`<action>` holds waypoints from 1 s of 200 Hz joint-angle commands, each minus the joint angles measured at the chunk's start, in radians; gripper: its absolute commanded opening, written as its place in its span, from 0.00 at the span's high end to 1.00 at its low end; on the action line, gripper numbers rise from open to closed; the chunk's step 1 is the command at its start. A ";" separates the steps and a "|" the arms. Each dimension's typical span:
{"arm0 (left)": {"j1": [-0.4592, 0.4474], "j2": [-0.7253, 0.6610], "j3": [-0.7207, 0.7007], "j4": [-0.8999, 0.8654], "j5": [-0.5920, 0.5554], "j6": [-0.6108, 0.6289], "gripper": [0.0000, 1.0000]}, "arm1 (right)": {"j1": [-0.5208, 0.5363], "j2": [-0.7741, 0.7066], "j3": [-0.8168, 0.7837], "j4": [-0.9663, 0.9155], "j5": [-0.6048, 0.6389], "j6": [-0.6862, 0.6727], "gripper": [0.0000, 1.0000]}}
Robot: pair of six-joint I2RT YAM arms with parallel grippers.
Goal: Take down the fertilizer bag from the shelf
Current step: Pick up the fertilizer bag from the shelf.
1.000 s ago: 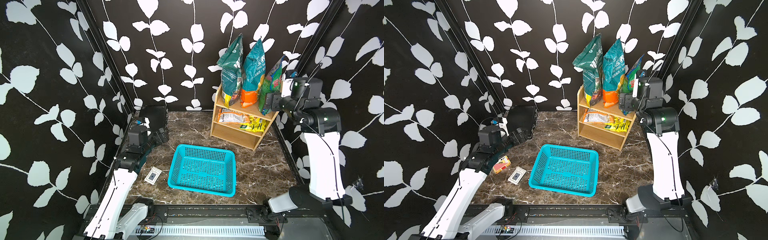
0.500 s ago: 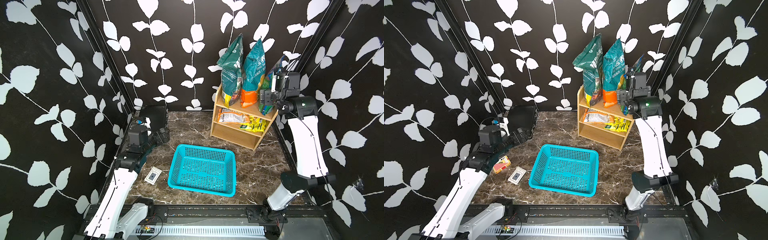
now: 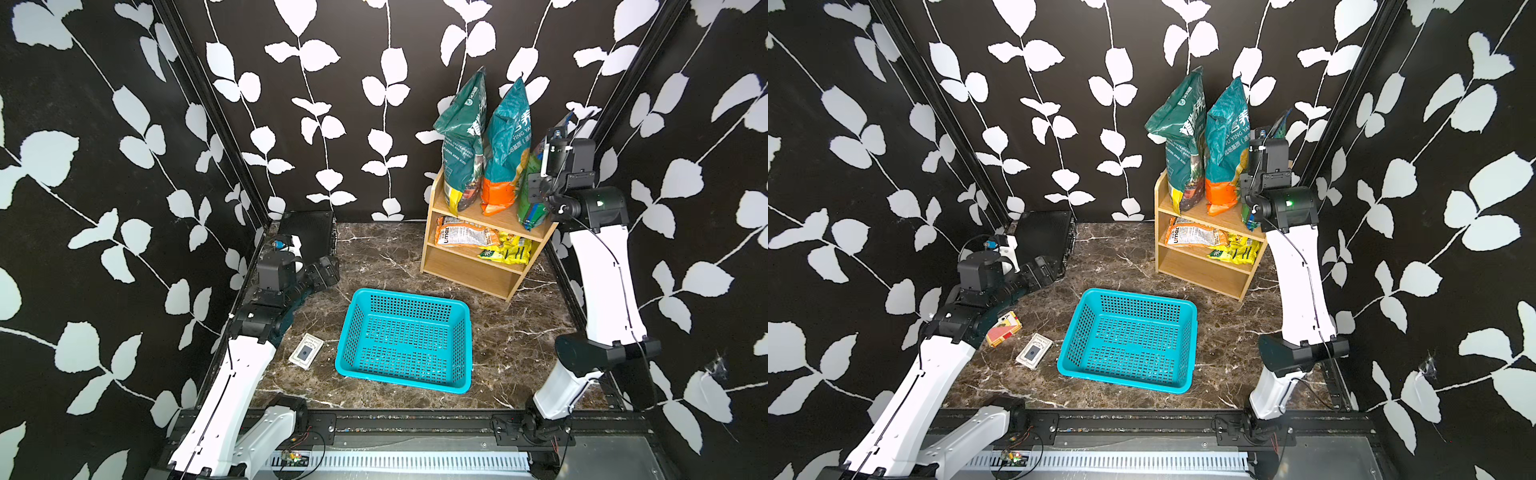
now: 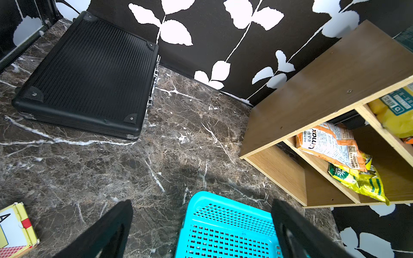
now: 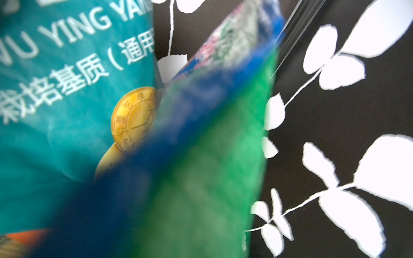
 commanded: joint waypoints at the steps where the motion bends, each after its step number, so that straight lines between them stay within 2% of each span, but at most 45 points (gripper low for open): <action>1: 0.001 -0.009 -0.010 0.022 0.002 -0.002 0.01 | 0.006 -0.072 -0.037 0.084 -0.011 0.009 0.94; 14: 0.001 -0.008 -0.009 0.022 0.003 -0.002 0.01 | 0.007 -0.097 -0.068 0.105 -0.009 0.013 1.00; 47: 0.001 -0.013 -0.001 0.013 -0.002 0.007 0.01 | 0.011 -0.139 -0.110 0.133 -0.004 0.025 1.00; 115: 0.002 -0.024 0.002 0.013 -0.006 0.013 0.01 | 0.045 -0.359 -0.263 0.254 0.017 0.038 1.00; 200: 0.002 -0.025 0.008 0.012 0.000 0.012 0.01 | 0.164 -0.554 -0.367 0.275 0.019 0.039 1.00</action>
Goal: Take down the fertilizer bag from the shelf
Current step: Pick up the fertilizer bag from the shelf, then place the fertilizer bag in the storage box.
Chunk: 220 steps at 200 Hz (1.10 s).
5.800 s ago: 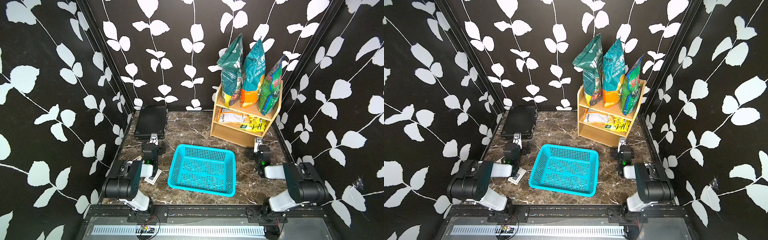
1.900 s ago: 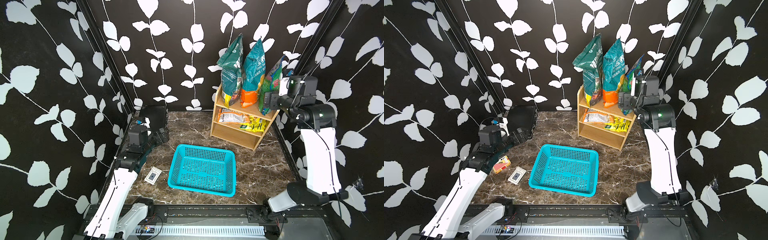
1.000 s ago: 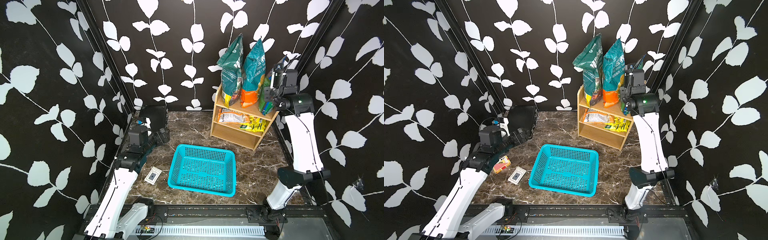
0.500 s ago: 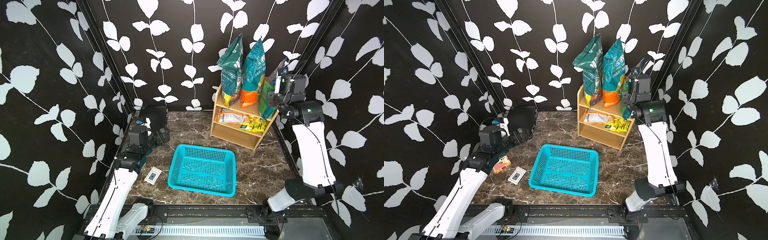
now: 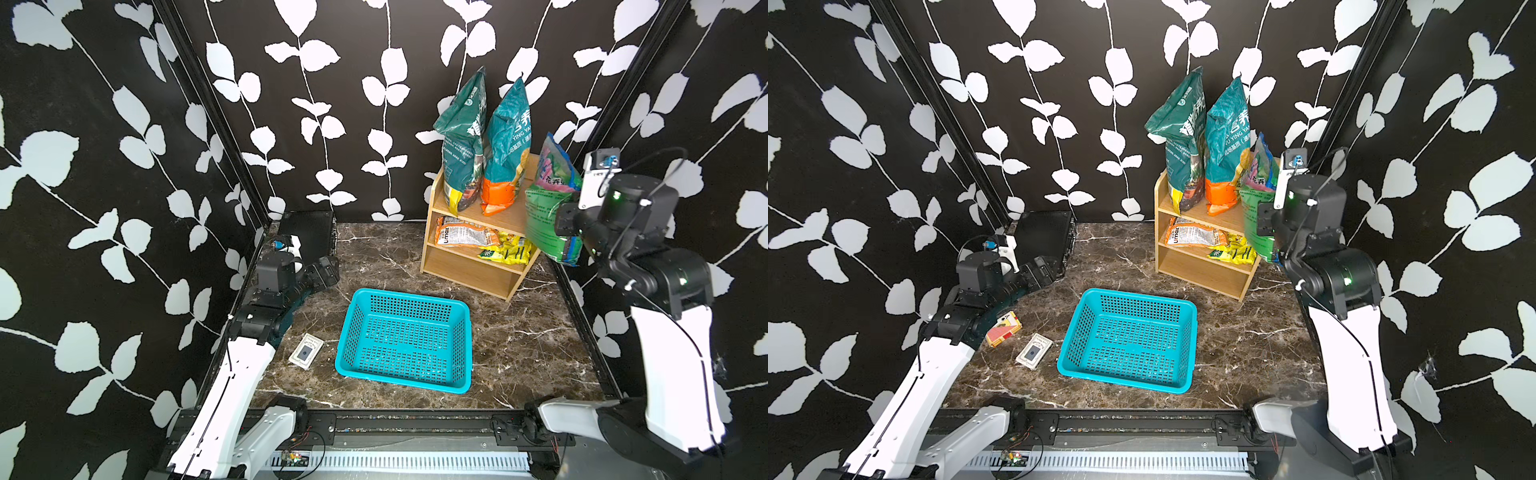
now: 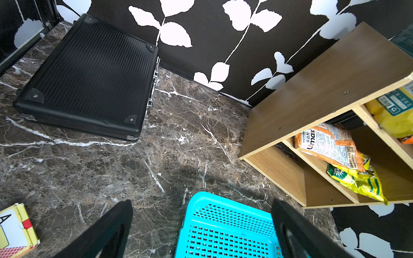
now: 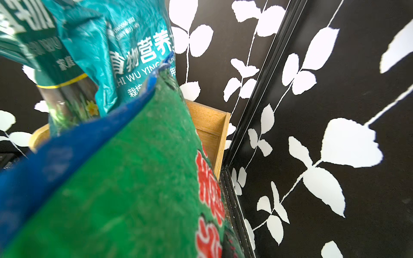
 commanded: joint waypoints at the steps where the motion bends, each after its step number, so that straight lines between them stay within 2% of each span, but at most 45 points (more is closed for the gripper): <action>1: 0.001 -0.017 0.008 0.012 0.000 0.011 0.01 | 0.040 -0.065 -0.010 0.219 0.037 0.012 1.00; 43: 0.001 -0.017 0.009 0.012 0.003 0.008 0.01 | 0.124 -0.127 -0.054 0.212 0.061 0.012 1.00; 117: 0.001 -0.023 0.021 -0.003 0.012 0.005 0.01 | 0.387 -0.178 -0.127 0.251 0.194 -0.006 1.00; 131: 0.001 -0.026 0.022 -0.006 0.012 0.005 0.01 | 0.458 -0.166 -0.145 0.273 0.235 -0.020 1.00; 153: 0.001 -0.031 0.028 -0.023 0.006 0.006 0.02 | 0.608 -0.125 -0.188 0.368 0.389 -0.103 1.00; 168: 0.002 -0.030 0.031 -0.036 0.002 0.006 0.01 | 0.687 -0.097 -0.220 0.441 0.433 -0.137 1.00; 220: 0.008 -0.023 0.020 -0.083 0.057 -0.021 0.01 | 0.762 -0.015 -0.308 0.543 0.427 -0.030 1.00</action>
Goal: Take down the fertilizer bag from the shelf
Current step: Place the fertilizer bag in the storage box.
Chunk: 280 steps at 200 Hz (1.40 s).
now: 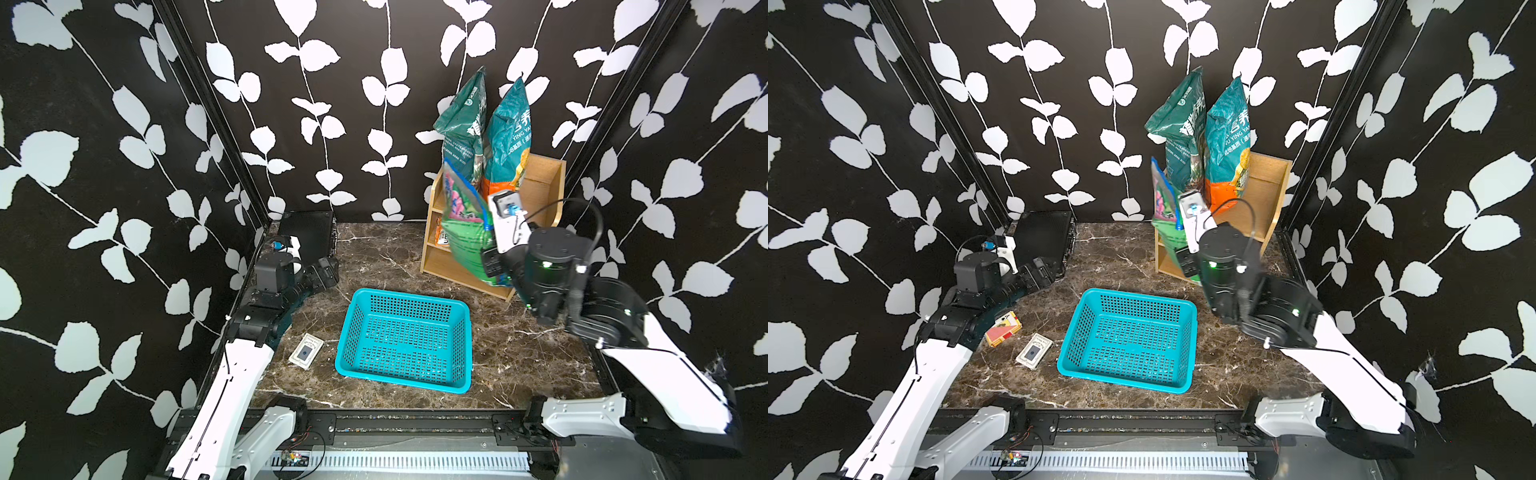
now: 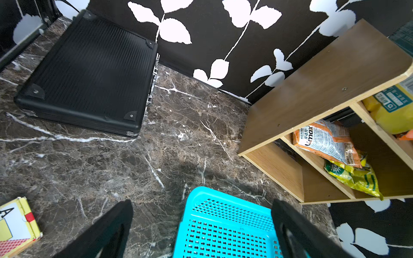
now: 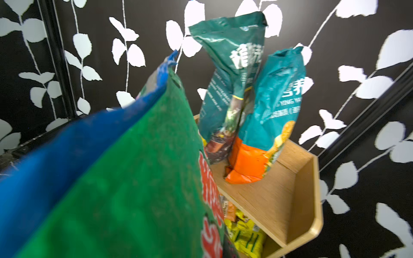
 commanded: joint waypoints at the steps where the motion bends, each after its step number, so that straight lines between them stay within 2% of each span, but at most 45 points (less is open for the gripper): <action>1: 0.008 -0.012 0.003 -0.041 0.034 -0.017 0.01 | 0.024 0.002 -0.028 0.267 0.062 0.037 1.00; 40: 0.036 -0.068 -0.037 -0.170 -0.065 -0.066 0.01 | 0.029 0.056 -0.138 0.365 0.027 0.110 1.00; 84: 0.063 -0.188 -0.209 -0.140 0.122 -0.162 0.01 | 0.031 0.109 -0.213 0.399 -0.018 0.201 1.00; 153: 0.063 -0.311 -0.404 -0.131 0.201 -0.227 0.01 | 0.095 0.168 -0.321 0.501 0.000 0.301 1.00; 177: 0.063 -0.329 -0.473 -0.052 0.219 -0.250 0.01 | 0.143 0.194 -0.340 0.525 0.045 0.323 1.00; 221: 0.063 -0.303 -0.637 0.216 0.319 -0.346 0.03 | 0.173 0.233 -0.400 0.545 0.083 0.442 1.00; 260: 0.063 -0.324 -0.751 0.412 0.299 -0.442 0.02 | 0.208 0.282 -0.451 0.611 0.197 0.566 1.00; 280: 0.063 -0.379 -0.750 0.400 0.261 -0.452 0.01 | 0.228 0.328 -0.447 0.611 0.242 0.615 1.00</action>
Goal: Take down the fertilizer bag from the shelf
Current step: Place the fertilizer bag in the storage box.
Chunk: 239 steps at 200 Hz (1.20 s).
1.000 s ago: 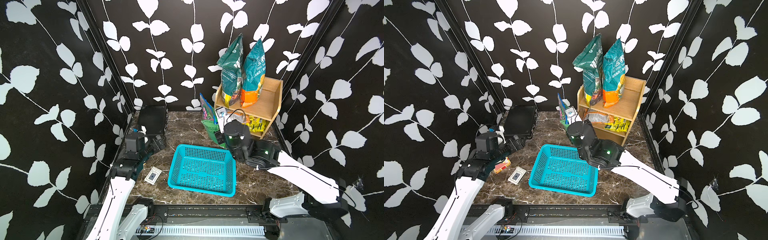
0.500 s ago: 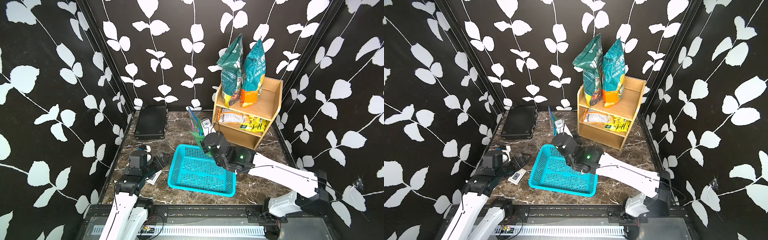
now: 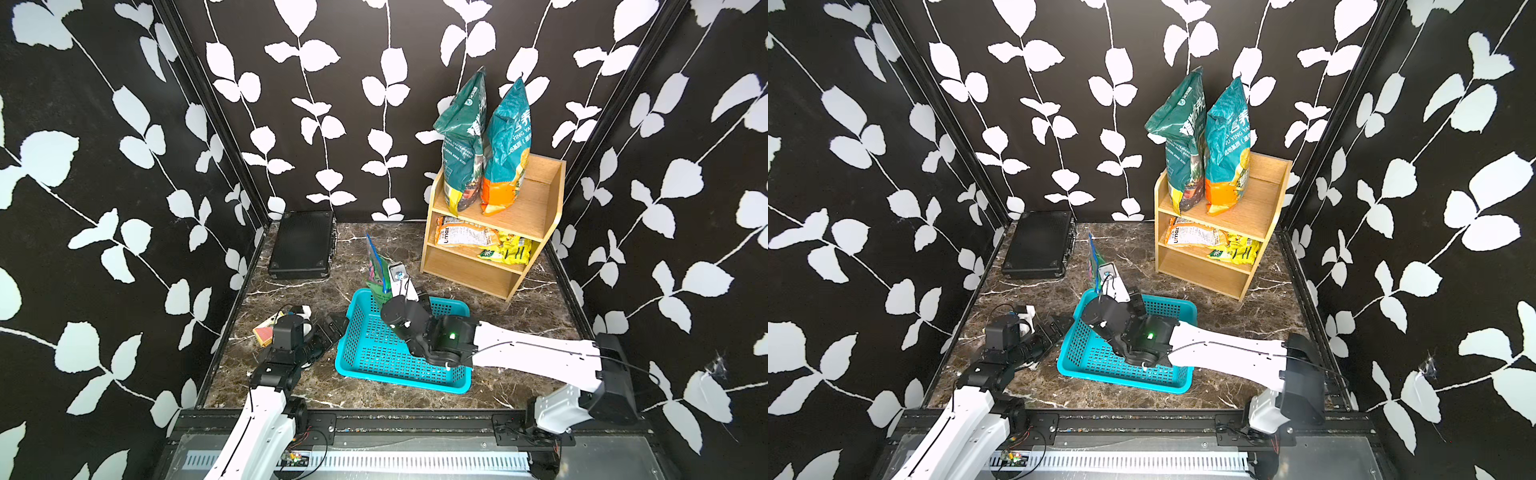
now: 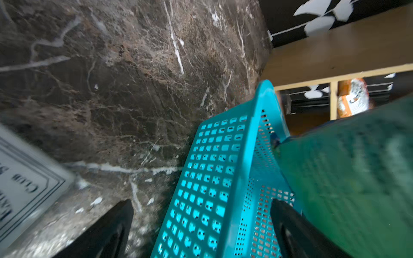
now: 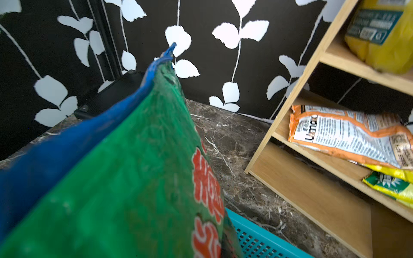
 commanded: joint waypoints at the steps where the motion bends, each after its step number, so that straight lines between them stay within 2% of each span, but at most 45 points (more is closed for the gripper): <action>1: 0.005 -0.062 -0.004 0.110 -0.029 -0.049 0.01 | 0.029 0.010 0.010 0.187 0.163 0.111 1.00; 26: 0.004 -0.123 -0.042 0.154 -0.049 -0.088 0.01 | 0.036 0.083 0.023 0.186 0.178 0.196 1.00; 51: 0.004 -0.146 -0.057 0.181 -0.055 -0.106 0.01 | 0.048 0.134 0.032 0.165 0.245 0.309 1.00; 102: 0.004 -0.125 -0.019 0.151 -0.055 -0.081 0.01 | 0.116 0.236 0.097 0.156 0.389 0.390 1.00; 151: 0.005 -0.082 -0.020 0.161 -0.035 -0.088 0.01 | 0.134 0.333 0.193 0.073 0.394 0.521 1.00; 179: 0.009 -0.086 0.014 0.105 -0.052 -0.061 0.01 | 0.148 0.373 0.210 0.071 0.390 0.538 1.00; 206: 0.011 -0.092 0.048 0.049 -0.070 -0.042 0.01 | 0.167 0.413 0.212 0.124 0.389 0.495 1.00; 222: 0.014 -0.096 0.072 0.006 -0.088 -0.025 0.01 | 0.176 0.425 0.213 0.139 0.374 0.475 0.75; 239: 0.016 -0.106 0.095 -0.040 -0.105 -0.008 0.01 | 0.183 0.415 0.197 0.169 0.329 0.433 0.61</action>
